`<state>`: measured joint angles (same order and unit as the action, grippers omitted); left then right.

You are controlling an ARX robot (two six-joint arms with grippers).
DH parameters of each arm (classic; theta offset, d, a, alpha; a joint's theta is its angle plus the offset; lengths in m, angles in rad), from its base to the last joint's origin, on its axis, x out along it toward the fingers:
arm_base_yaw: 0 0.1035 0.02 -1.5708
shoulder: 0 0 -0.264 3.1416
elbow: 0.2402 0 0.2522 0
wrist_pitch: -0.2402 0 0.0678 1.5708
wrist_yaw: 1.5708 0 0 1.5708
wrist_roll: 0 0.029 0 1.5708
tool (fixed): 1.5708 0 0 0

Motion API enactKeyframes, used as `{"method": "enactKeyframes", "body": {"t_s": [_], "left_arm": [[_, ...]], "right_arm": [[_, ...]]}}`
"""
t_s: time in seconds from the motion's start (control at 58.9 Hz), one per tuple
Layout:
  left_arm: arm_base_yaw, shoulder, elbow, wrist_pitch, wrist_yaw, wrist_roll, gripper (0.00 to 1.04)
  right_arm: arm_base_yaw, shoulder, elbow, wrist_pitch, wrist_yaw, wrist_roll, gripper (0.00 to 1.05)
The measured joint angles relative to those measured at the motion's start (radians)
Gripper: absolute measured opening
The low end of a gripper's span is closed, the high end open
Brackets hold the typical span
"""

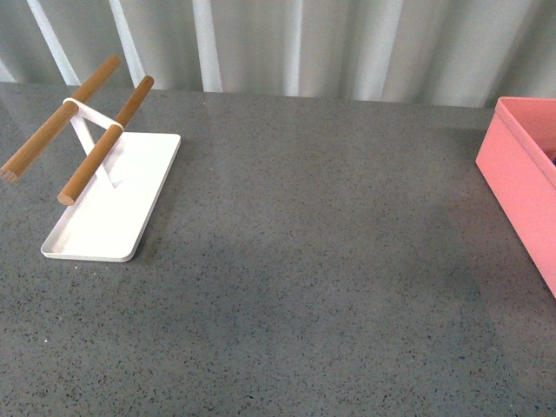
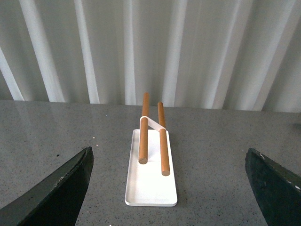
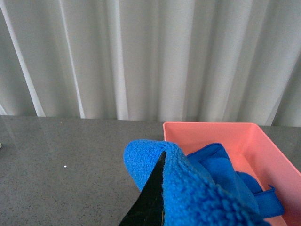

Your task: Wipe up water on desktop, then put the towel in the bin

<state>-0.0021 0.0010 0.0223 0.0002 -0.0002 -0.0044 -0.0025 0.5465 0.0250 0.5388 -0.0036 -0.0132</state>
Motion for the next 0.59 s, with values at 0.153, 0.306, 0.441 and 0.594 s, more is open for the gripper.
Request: {"method": "enactKeyframes", "body": {"t_s": [0.153, 0.306, 0.441, 0.594], "left_arm": [[0.000, 0.000, 0.000, 0.000, 0.000, 0.000, 0.98], [0.000, 0.000, 0.000, 0.000, 0.000, 0.000, 0.98], [0.000, 0.000, 0.000, 0.000, 0.000, 0.000, 0.98], [0.000, 0.000, 0.000, 0.000, 0.000, 0.000, 0.98]], "right_arm": [[0.000, -0.091, -0.001, -0.089, 0.000, 0.000, 0.05], [0.000, -0.168, -0.001, -0.161, 0.002, 0.001, 0.05], [0.000, -0.225, -0.001, -0.217, 0.002, 0.002, 0.04], [0.000, -0.282, -0.001, -0.273, 0.003, 0.003, 0.04]]}}
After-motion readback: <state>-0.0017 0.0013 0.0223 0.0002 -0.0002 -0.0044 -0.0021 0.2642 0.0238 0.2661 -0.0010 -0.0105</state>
